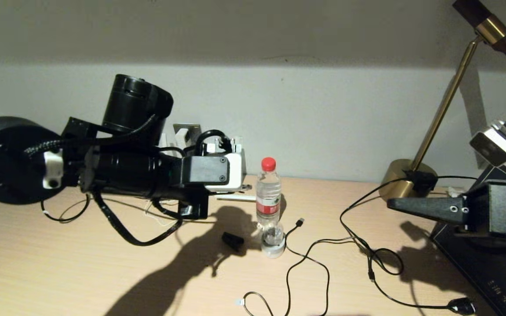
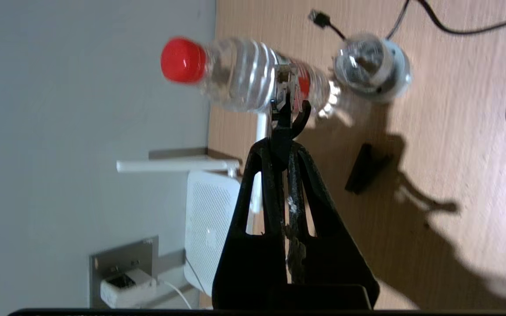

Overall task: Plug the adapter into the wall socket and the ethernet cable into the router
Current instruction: Hand it to the other hand

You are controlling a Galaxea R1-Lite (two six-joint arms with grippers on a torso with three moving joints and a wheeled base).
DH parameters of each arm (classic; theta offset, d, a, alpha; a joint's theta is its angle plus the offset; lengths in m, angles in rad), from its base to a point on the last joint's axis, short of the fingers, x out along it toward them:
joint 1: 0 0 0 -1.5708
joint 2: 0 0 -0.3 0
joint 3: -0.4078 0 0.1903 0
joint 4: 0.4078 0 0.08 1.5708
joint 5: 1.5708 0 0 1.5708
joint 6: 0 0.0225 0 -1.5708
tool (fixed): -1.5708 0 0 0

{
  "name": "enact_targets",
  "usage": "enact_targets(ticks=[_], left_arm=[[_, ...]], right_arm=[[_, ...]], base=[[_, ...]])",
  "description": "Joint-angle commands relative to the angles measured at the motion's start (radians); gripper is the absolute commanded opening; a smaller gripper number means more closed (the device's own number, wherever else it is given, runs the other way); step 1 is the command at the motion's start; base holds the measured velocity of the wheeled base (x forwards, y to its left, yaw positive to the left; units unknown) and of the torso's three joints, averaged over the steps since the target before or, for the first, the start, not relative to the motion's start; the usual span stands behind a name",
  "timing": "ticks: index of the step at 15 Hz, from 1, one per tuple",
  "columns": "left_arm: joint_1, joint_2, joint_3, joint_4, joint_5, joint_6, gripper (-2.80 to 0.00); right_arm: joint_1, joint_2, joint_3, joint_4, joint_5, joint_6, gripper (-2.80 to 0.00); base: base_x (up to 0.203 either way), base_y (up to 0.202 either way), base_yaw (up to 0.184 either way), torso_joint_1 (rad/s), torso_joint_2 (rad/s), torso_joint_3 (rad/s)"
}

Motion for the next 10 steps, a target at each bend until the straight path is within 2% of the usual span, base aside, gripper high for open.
enact_targets(ticks=[1,7,10], left_arm=[[-0.035,0.031,-0.009,-0.019,-0.002,0.005,-2.8],[-0.115,0.136,-0.106,-0.032,-0.003,-0.004,-2.8],[-0.119,0.153,-0.188,-0.025,0.0,-0.003,-2.8]], right_arm=[[0.069,0.083,-0.023,-0.031,0.007,0.012,-2.8],[0.14,0.149,-0.078,-0.034,-0.091,0.016,-2.8],[0.166,0.196,-0.135,-0.034,-0.163,0.014,-2.8]], base=[[0.0,0.0,0.0,0.0,0.0,0.0],[0.0,0.0,0.0,0.0,0.0,0.0],[0.0,0.0,0.0,0.0,0.0,0.0]])
